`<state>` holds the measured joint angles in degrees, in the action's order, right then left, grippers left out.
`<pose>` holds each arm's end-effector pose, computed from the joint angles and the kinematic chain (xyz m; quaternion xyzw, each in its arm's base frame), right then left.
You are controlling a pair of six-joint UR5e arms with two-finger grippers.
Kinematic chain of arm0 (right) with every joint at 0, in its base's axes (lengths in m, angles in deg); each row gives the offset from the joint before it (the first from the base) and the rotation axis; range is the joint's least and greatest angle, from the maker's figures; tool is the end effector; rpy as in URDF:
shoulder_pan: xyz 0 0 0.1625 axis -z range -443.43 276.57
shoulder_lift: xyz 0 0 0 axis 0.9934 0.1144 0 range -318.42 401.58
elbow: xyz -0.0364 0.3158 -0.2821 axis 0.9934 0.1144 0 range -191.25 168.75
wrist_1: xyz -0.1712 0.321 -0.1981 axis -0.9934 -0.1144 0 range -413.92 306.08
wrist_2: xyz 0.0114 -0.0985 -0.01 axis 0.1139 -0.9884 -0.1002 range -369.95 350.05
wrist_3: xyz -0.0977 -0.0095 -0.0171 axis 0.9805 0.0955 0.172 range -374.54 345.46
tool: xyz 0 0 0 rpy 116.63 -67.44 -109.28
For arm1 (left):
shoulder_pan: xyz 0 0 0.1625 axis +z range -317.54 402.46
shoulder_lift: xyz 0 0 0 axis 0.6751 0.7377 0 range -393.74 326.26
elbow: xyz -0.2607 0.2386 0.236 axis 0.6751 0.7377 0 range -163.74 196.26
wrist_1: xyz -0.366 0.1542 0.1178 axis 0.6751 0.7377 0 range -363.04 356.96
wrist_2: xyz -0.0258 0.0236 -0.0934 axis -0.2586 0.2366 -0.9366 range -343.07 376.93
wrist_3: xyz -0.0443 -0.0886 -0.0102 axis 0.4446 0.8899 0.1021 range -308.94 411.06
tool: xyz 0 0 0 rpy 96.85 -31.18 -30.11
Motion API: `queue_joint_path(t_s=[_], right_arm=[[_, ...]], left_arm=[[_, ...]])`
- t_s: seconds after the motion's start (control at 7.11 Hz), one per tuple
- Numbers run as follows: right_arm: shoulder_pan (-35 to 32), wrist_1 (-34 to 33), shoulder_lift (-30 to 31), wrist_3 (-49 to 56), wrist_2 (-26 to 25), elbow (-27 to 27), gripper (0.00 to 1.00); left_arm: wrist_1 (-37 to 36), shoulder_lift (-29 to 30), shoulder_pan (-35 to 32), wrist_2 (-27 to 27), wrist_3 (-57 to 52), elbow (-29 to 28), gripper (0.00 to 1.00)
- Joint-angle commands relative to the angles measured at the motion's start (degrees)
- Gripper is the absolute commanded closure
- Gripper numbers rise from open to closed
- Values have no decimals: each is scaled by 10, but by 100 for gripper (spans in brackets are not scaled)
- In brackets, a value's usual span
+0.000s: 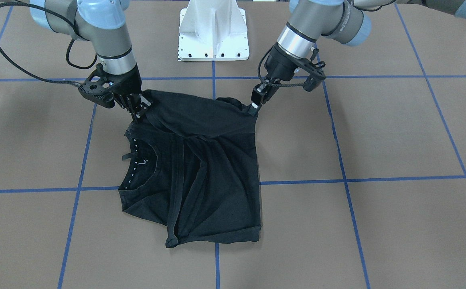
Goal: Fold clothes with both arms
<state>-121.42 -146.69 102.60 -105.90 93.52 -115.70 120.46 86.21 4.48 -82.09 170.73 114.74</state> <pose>-0.4283 -0.4743 0.2732 0.0040 -0.3621 0.2752 0.8906 0.4350 -0.4890 0.2226 -0.0211 0.5886 -0.4108 0.6960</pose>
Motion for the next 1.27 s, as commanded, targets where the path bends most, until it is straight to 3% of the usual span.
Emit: queue_joint_path(t_s=[0.0, 0.14, 0.28, 0.42, 0.84, 1.12], right_arm=[[-41, 6, -68, 69, 28, 119, 100], [-58, 77, -114, 79, 31, 222, 100], [-65, 187, -151, 88, 39, 353, 26], [-87, 225, -164, 101, 51, 385, 0], [-118, 226, -164, 125, 102, 378, 0], [-125, 213, -108, 126, 109, 285, 0]], left_arm=[[104, 91, -51, -2, -27, -201, 100], [177, 142, -70, 1, -63, -323, 100], [210, 170, -79, 6, -105, -399, 10], [210, 171, -89, 27, -145, -404, 0], [209, 172, -106, 22, -150, -386, 0], [193, 140, -125, -51, -188, -312, 0]])
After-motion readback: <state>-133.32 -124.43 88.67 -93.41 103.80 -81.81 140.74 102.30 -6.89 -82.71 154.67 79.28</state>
